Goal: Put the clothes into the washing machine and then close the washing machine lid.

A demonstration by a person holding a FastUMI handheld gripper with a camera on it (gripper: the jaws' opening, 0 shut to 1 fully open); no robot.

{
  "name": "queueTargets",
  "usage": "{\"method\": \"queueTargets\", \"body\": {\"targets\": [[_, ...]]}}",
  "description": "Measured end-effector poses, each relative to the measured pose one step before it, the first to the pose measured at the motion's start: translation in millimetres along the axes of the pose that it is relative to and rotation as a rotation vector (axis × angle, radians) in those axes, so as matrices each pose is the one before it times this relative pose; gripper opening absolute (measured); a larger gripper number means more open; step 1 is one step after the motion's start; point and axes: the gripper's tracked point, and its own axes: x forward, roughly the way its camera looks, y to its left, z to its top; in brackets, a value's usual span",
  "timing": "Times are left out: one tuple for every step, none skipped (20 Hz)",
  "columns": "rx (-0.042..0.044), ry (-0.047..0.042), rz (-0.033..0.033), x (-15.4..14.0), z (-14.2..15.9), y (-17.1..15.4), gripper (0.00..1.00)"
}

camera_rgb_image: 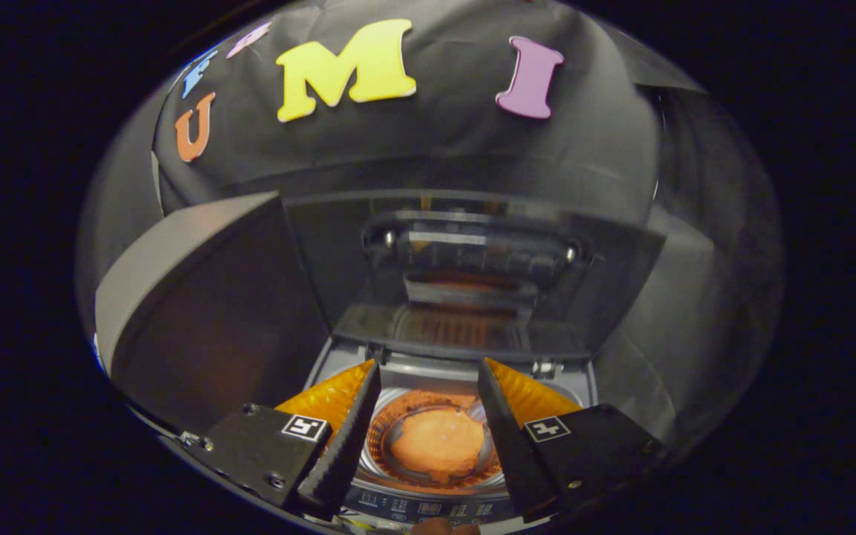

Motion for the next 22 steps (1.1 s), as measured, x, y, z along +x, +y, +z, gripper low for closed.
{"method": "queueTargets", "body": {"targets": [[0.00038, -0.03502, 0.00973, -7.27, 18.35, 3.72, 0.82], [0.00098, -0.03844, 0.00802, -5.68, 21.84, 1.28, 0.82], [0.00278, -0.03923, 0.00772, -5.23, 20.03, 1.91, 0.82], [0.00441, -0.03965, 0.00622, -3.36, 21.87, 2.39, 0.82], [0.00226, -0.03549, 0.0055, -3.64, 17.33, 0.11, 0.82], [0.0, -0.03445, -0.00212, 0.57, 18.61, 0.64, 0.82], [-0.00911, -0.02431, -0.00884, 2.27, 13.7, -0.33, 0.82], [-0.01386, -0.00854, -0.00933, 5.07, 6.66, -1.57, 0.85], [-0.00593, 0.00295, -0.00112, 6.29, 2.06, -2.78, 0.86], [0.00278, 0.00405, 0.00148, 8.14, 3.22, 0.96, 0.86], [0.00414, 0.00102, -0.00306, 8.61, 3.3, 1.11, 0.86], [0.00389, 0.00798, -0.00682, 10.04, 0.94, 0.18, 0.86], [0.00493, 0.01788, -0.00622, 12.25, -2.09, 2.6, 0.86], [0.00557, 0.01748, -0.01118, 11.84, -3.31, 0.74, 0.86], [0.00075, 0.02353, -0.00208, 8.33, -3.41, 1.68, 0.86], [-0.00082, 0.02109, -0.00304, 9.88, -4.56, 1.81, 0.86], [-0.00119, 0.0204, -0.0145, 9.69, -5.01, -1.98, 0.86], [0.00711, 0.0153, -0.0075, 7.66, -2.5, -0.25, 0.86], [0.00605, 0.02193, -0.01288, 8.9, -3.91, -0.91, 0.86], [0.00644, 0.01395, -0.01583, 6.96, -1.69, -3.71, 0.86], [0.00268, 0.01244, -0.00702, 5.65, -1.53, -0.06, 0.86], [0.00616, 0.01873, -0.00432, 5.57, -3.75, -0.5, 0.86]]}}
